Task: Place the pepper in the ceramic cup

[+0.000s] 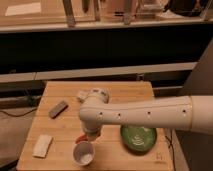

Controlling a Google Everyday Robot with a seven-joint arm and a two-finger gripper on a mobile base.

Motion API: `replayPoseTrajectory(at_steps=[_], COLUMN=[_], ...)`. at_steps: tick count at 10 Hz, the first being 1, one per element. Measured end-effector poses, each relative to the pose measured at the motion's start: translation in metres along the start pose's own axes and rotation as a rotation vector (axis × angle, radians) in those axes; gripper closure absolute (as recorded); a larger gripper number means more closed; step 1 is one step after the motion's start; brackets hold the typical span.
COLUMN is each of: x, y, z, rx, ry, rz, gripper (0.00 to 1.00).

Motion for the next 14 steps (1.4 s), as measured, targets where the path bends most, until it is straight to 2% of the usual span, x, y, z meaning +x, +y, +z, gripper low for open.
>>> replayPoseTrajectory(at_steps=[7,14], x=[-0.012,-0.03], y=[-0.004,-0.012], z=[0.004,-0.007], rx=[0.022,0.081], ry=[0.017,0.032], rz=[-0.059,-0.114], gripper=[1.0,1.0])
